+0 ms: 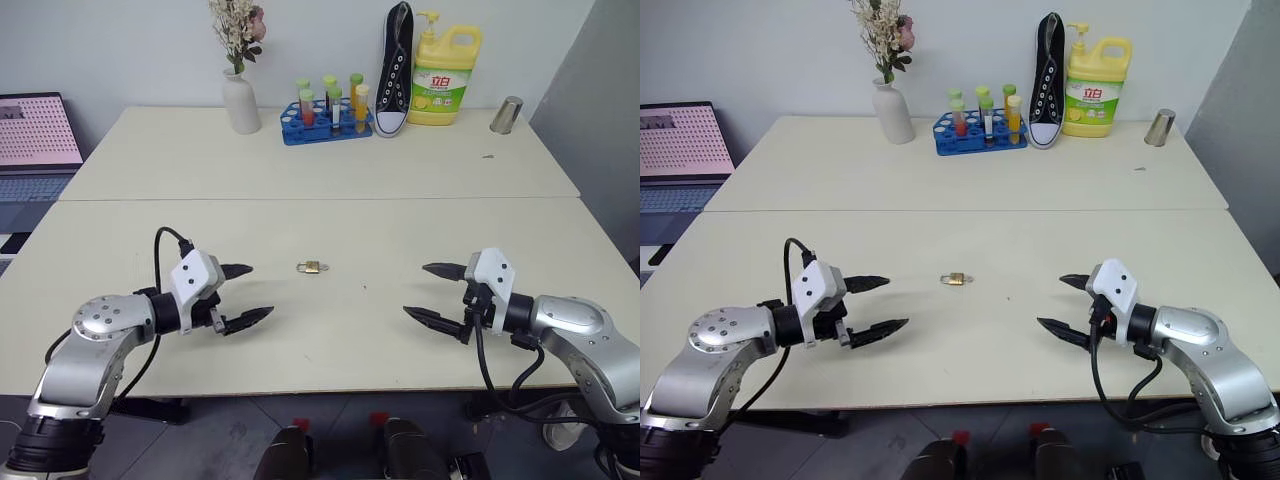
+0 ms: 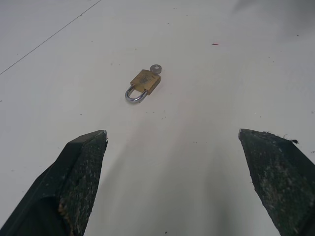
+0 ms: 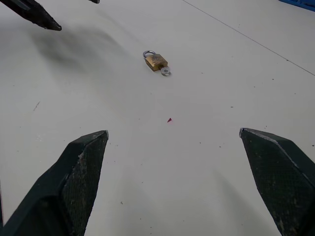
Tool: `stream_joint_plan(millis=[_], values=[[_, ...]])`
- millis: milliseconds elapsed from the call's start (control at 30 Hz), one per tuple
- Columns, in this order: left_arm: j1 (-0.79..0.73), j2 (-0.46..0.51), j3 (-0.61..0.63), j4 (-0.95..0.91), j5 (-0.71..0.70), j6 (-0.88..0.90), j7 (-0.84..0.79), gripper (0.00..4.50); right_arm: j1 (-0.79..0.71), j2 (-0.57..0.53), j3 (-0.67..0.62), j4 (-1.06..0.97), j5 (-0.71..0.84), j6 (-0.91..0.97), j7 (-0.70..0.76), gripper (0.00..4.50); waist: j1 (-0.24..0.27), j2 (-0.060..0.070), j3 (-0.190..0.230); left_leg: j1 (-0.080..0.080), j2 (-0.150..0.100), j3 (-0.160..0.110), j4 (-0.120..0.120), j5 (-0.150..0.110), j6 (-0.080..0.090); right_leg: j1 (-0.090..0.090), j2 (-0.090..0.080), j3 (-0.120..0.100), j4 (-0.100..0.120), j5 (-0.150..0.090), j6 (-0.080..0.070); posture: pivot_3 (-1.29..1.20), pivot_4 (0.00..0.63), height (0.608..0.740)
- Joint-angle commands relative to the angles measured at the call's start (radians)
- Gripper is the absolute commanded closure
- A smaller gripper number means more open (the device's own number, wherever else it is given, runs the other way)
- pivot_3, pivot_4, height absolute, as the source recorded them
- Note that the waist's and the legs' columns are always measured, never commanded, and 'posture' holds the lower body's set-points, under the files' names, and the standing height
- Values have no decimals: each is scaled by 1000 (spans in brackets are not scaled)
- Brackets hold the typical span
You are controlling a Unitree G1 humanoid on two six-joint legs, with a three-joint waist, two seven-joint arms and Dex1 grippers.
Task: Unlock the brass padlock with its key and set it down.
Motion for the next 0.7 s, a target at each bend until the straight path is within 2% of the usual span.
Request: stream_joint_plan(millis=[33,200,400,533,700], values=[[-30,7,24,11,-27,-21,-28,0,-8,3,-12,-13,5,-4,3,23,0,0,0,0,0,0,0,0,0,0,0,0,0,0,0,0,150,740],[-89,-14,15,65,3,-57,-3,0,-11,11,-12,-27,19,22,-10,23,0,0,0,0,0,0,0,0,0,0,0,0,0,0,0,0,150,740],[-238,-57,-113,211,69,-120,-69,0,-71,39,-35,-131,178,319,-118,23,1,0,0,0,0,0,0,0,0,0,0,0,0,0,0,0,150,740],[-415,-140,-210,465,149,-229,-116,0,-120,57,-38,-197,252,477,-204,23,3,0,0,0,-1,0,1,0,0,0,0,0,0,0,0,0,150,740],[-568,-216,-274,731,217,-357,-175,0,-139,79,-43,-246,284,558,-281,23,1,0,0,-1,-1,0,1,0,0,0,0,0,0,0,0,0,150,740]])
